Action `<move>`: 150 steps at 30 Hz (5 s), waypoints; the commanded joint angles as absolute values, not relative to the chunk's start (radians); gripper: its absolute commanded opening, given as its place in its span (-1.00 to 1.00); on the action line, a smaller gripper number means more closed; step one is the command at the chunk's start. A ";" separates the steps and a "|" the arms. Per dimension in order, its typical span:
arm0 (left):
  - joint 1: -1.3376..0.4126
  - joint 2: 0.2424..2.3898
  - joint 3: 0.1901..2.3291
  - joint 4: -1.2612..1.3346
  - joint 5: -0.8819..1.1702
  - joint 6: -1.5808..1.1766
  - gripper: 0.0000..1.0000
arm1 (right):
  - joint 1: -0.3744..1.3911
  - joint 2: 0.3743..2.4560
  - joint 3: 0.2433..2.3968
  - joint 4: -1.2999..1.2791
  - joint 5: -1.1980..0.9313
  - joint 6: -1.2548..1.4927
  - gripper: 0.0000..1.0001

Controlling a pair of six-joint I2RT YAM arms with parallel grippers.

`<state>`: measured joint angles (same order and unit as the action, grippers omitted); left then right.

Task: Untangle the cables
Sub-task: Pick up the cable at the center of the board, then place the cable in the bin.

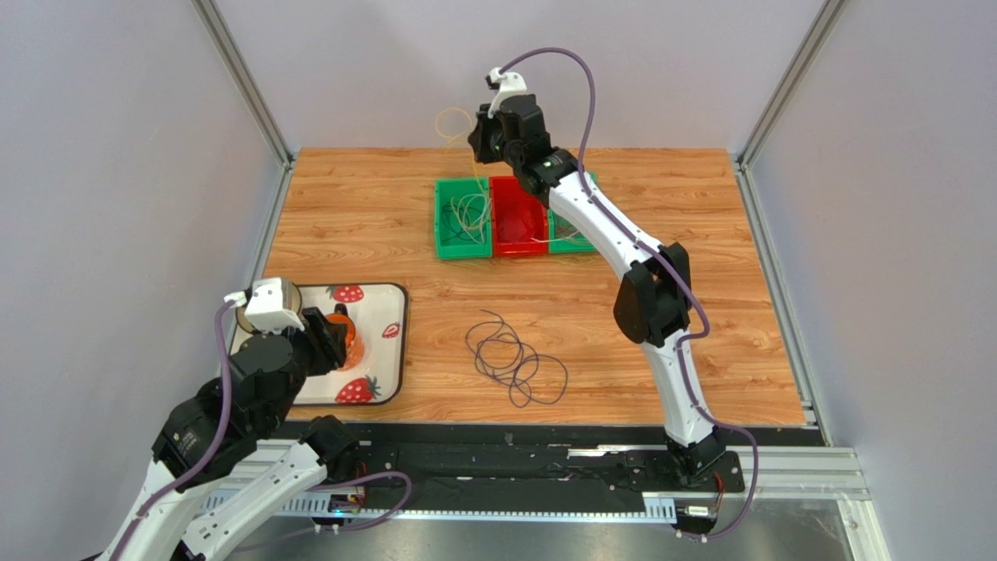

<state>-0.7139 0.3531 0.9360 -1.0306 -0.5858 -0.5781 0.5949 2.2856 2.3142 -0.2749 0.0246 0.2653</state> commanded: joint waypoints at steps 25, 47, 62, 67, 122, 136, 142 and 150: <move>-0.693 0.380 0.933 -1.031 -0.591 -0.574 0.15 | 0.644 2.339 2.181 -0.422 -0.095 0.265 -1.00; -0.683 0.383 0.928 -1.022 -0.577 -0.565 0.15 | 0.623 2.523 2.407 -0.601 0.159 0.298 -1.00; -0.670 0.397 0.930 -1.019 -0.572 -0.561 0.15 | 0.653 2.413 2.353 -0.621 0.132 0.264 -0.33; -0.669 0.400 0.930 -1.019 -0.569 -0.560 0.15 | 0.666 2.326 2.313 -0.630 0.121 0.259 -0.06; -0.669 0.411 0.930 -1.019 -0.560 -0.565 0.14 | 0.664 2.197 1.928 -0.690 0.232 0.279 -0.72; -0.670 0.414 0.930 -1.019 -0.560 -0.563 0.14 | 0.661 2.177 2.092 -0.687 0.164 0.275 -1.00; -0.669 0.407 0.928 -1.019 -0.558 -0.564 0.14 | 0.661 2.235 2.215 -0.686 0.198 0.270 -1.00; -0.669 0.405 0.928 -1.019 -0.561 -0.565 0.14 | 0.658 2.302 2.286 -0.606 0.270 0.229 -1.00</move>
<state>-0.6735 0.4049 0.9337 -1.0290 -0.5587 -0.5739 0.6643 2.2707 2.2597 -0.6792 0.2192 0.2623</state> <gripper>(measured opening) 0.574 0.010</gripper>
